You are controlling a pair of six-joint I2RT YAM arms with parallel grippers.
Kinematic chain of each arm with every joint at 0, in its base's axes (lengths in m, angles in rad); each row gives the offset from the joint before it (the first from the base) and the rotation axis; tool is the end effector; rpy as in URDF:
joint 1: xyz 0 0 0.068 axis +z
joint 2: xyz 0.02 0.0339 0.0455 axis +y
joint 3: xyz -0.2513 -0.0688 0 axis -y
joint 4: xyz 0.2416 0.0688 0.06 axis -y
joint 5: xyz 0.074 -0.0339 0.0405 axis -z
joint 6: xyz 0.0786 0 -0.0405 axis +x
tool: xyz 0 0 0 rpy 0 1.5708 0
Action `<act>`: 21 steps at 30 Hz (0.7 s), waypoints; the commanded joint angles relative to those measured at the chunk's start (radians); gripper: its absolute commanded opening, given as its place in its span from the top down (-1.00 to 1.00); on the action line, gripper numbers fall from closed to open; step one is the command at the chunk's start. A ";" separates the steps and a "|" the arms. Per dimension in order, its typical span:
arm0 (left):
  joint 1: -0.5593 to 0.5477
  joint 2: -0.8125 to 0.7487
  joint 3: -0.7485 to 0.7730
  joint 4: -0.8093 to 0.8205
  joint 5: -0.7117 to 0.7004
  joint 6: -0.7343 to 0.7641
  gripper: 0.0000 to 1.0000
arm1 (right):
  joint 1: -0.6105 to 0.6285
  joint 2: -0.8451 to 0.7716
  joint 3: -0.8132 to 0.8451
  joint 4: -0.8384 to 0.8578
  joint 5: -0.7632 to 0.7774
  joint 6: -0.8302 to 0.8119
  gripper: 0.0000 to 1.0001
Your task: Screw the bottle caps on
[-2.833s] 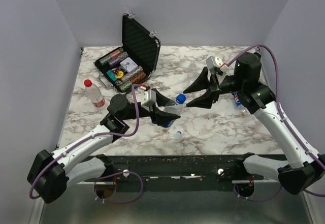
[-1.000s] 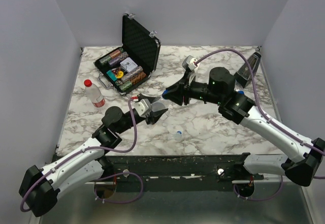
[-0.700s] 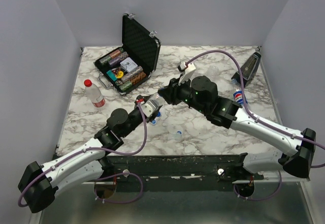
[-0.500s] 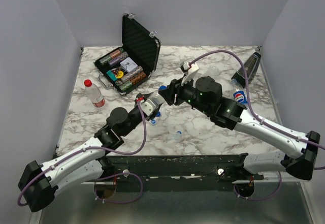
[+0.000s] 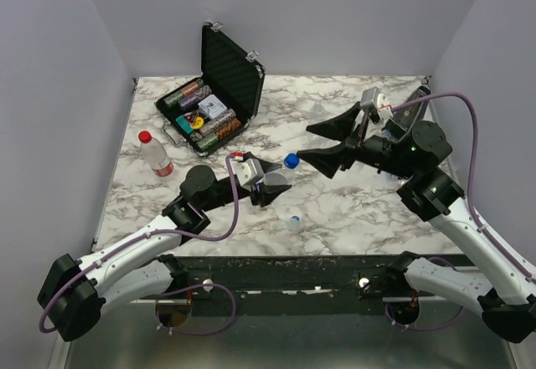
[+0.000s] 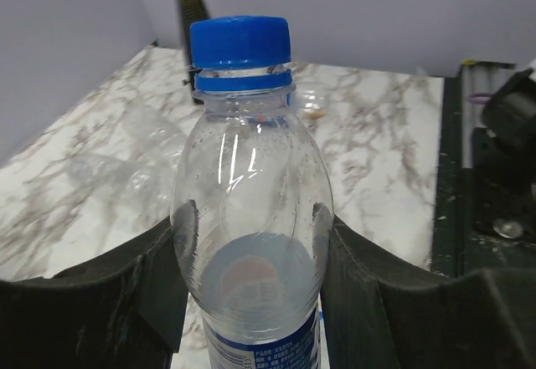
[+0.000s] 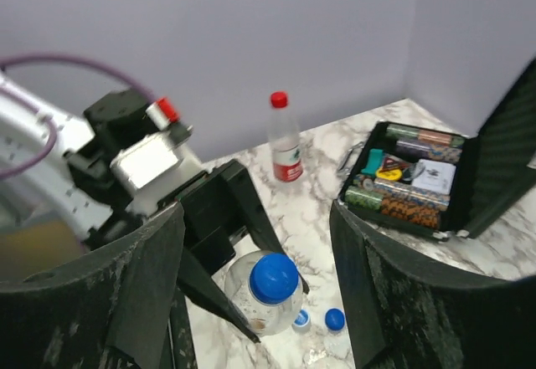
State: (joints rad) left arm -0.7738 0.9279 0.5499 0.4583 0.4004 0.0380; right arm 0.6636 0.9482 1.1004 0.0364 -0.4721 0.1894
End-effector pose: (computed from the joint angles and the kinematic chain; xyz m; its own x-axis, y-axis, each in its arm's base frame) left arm 0.1659 -0.2050 0.2930 0.0923 -0.0413 -0.9949 0.9186 0.3890 0.0691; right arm 0.1707 0.1788 0.4406 -0.0245 0.1937 -0.9808 -0.9122 0.3971 0.1012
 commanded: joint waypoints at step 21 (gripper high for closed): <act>0.013 0.045 0.016 0.278 0.351 -0.248 1.00 | -0.081 0.080 -0.102 0.178 -0.652 -0.214 -0.21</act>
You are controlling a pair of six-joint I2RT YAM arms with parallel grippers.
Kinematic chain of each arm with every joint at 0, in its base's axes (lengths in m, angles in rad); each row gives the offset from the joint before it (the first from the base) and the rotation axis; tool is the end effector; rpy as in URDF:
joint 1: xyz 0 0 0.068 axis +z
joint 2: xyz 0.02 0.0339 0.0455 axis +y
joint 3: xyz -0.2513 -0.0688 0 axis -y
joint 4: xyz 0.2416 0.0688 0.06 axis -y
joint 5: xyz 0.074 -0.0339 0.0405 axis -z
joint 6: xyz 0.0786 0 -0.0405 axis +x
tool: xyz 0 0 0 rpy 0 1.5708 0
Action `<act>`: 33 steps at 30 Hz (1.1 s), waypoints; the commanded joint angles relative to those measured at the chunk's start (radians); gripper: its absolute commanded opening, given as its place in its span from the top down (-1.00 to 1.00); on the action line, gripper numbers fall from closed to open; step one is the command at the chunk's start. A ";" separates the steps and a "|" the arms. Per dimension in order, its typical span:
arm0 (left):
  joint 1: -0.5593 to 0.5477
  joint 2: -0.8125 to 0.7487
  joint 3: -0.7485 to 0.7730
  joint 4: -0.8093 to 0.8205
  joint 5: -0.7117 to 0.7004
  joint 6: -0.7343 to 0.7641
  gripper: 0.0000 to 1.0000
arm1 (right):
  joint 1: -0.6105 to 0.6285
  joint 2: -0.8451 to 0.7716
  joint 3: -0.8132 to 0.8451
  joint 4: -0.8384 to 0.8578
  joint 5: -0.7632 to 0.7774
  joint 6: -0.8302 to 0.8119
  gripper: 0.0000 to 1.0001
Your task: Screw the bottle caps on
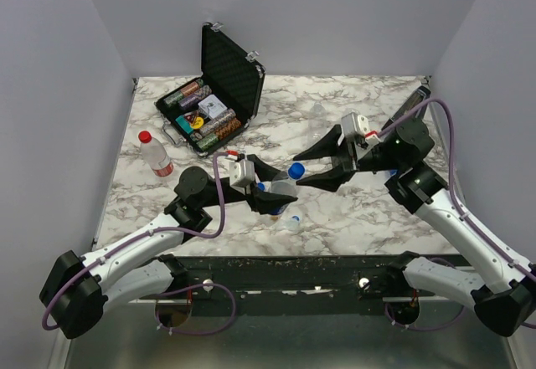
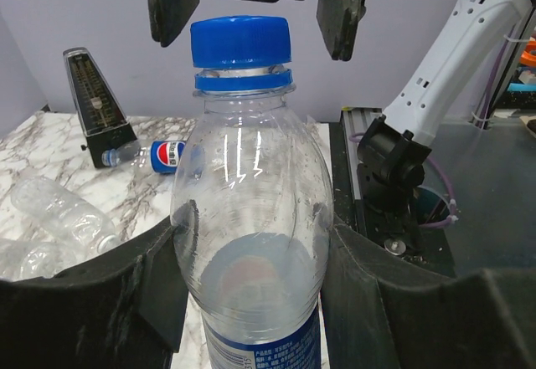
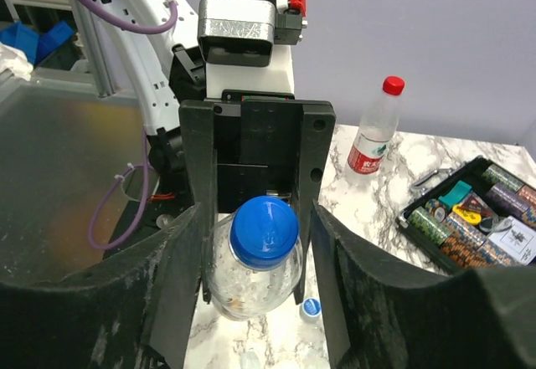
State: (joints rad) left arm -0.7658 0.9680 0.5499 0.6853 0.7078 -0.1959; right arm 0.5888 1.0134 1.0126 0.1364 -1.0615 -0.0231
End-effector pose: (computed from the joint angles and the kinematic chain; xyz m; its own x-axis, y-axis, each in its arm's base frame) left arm 0.1460 -0.2113 0.3126 -0.0038 -0.2015 -0.9795 0.9970 0.0753 -0.0194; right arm 0.1615 0.1904 0.4018 0.1353 0.0768 -0.9878 -0.9873 -0.0732 -0.1409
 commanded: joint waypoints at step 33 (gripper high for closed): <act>0.002 -0.134 -0.094 -0.081 -0.768 0.424 1.00 | 0.239 0.212 0.015 -0.102 0.961 0.337 0.71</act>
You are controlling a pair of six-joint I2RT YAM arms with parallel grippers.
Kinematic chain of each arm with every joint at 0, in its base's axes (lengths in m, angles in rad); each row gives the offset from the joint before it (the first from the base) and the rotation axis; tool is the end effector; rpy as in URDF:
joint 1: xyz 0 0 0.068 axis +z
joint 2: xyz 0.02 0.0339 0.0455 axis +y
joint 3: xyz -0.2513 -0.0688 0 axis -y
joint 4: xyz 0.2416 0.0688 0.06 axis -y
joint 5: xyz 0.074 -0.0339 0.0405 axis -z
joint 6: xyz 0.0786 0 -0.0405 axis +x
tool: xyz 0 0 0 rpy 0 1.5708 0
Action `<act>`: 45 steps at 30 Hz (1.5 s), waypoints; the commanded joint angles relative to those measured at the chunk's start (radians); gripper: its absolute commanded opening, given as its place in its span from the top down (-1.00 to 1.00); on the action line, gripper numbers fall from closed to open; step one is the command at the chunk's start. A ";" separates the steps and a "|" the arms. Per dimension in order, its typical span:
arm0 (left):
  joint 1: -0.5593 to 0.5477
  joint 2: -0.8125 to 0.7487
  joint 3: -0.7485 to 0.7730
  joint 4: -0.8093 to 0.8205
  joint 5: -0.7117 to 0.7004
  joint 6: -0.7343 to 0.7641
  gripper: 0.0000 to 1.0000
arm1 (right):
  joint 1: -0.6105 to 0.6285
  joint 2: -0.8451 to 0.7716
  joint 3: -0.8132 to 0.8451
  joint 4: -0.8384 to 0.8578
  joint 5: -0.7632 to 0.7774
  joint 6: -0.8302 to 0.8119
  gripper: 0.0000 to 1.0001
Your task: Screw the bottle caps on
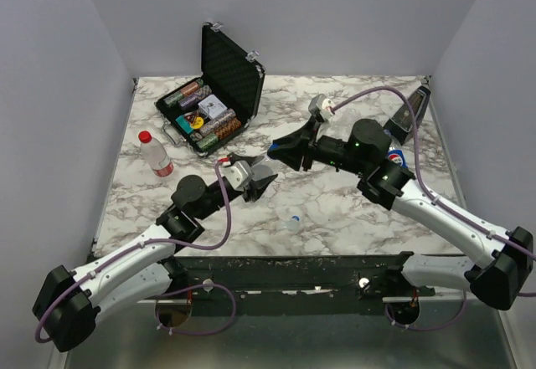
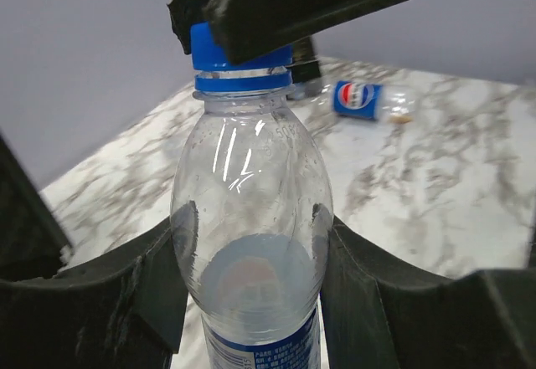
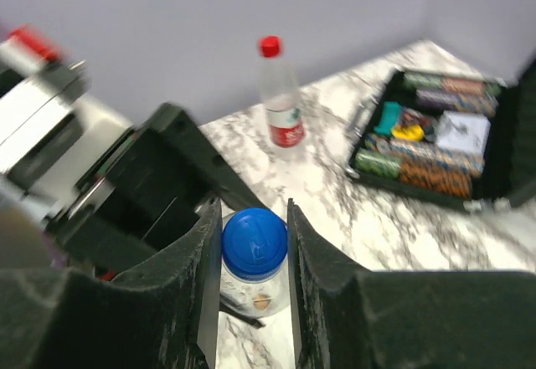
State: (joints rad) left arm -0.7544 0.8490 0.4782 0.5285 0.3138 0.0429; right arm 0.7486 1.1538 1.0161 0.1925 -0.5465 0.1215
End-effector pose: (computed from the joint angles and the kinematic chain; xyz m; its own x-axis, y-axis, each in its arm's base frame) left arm 0.1639 -0.1874 0.2939 0.1518 -0.0867 -0.9846 0.8678 0.4885 0.0908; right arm 0.1969 0.2387 0.3773 -0.0767 0.0701 -0.9946 -0.9594 0.2662 0.0928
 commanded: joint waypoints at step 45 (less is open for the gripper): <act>0.096 0.279 0.438 -0.875 0.670 0.449 1.00 | -0.077 -0.278 0.130 -0.843 -0.257 -1.033 -0.39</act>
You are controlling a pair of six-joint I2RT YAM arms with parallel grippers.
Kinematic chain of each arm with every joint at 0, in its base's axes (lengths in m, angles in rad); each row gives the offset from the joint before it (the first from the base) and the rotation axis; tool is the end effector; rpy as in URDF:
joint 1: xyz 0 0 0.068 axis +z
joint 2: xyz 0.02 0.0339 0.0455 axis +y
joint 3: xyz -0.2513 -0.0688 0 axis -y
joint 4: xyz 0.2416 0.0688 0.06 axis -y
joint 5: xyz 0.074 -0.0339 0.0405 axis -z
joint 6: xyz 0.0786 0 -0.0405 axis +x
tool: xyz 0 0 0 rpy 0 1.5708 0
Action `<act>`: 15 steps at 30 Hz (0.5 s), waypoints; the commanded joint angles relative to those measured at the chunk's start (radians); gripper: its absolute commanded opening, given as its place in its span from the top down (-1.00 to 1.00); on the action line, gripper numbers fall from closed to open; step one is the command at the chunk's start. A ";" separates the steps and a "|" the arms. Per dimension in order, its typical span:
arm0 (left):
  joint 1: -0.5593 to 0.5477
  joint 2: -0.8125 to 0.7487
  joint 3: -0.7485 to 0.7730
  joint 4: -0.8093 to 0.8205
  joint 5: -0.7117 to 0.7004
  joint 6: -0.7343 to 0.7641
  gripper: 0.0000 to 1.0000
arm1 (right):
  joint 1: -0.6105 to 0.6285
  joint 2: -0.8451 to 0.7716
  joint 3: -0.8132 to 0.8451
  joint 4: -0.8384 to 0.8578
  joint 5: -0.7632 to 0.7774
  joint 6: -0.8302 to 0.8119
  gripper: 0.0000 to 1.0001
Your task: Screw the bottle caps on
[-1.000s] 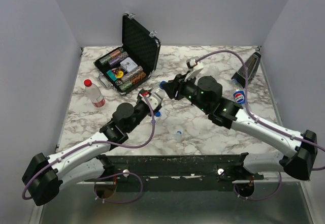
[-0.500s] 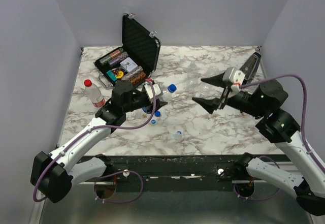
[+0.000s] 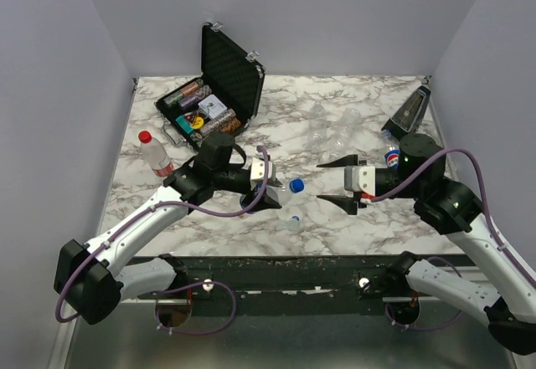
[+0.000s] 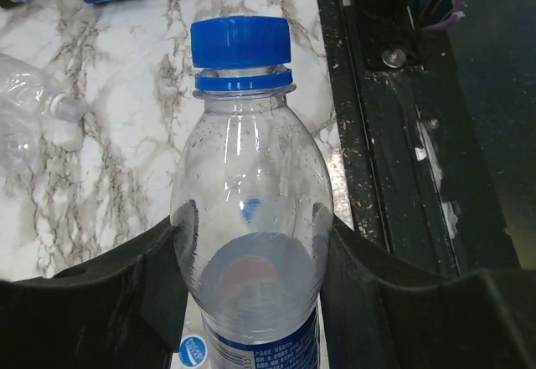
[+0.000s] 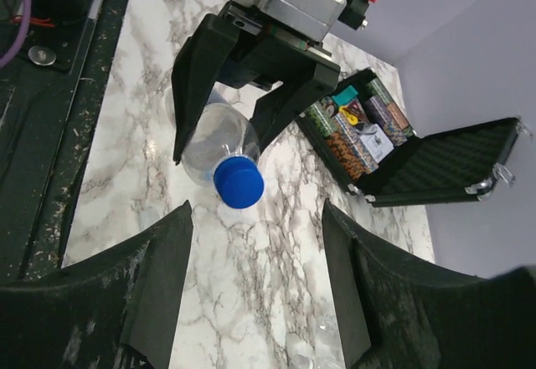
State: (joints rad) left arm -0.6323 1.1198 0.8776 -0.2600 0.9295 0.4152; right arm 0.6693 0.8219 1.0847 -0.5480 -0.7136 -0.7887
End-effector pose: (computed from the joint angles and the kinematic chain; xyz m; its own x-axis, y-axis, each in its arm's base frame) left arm 0.1769 -0.2077 0.2817 0.0159 0.2875 -0.9576 0.9986 -0.0530 0.0006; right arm 0.1207 0.1611 0.3807 0.5267 -0.2672 -0.8069 -0.8343 0.0194 -0.5510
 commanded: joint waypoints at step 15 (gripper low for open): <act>-0.056 0.002 0.032 -0.065 0.097 0.063 1.00 | 0.118 0.187 0.110 -0.248 0.023 -0.184 -0.36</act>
State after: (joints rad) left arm -0.6830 1.1278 0.8848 -0.3321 0.9623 0.4633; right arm 0.7681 1.0042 1.1809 -0.7475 -0.7353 -0.9451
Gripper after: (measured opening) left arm 0.610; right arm 0.687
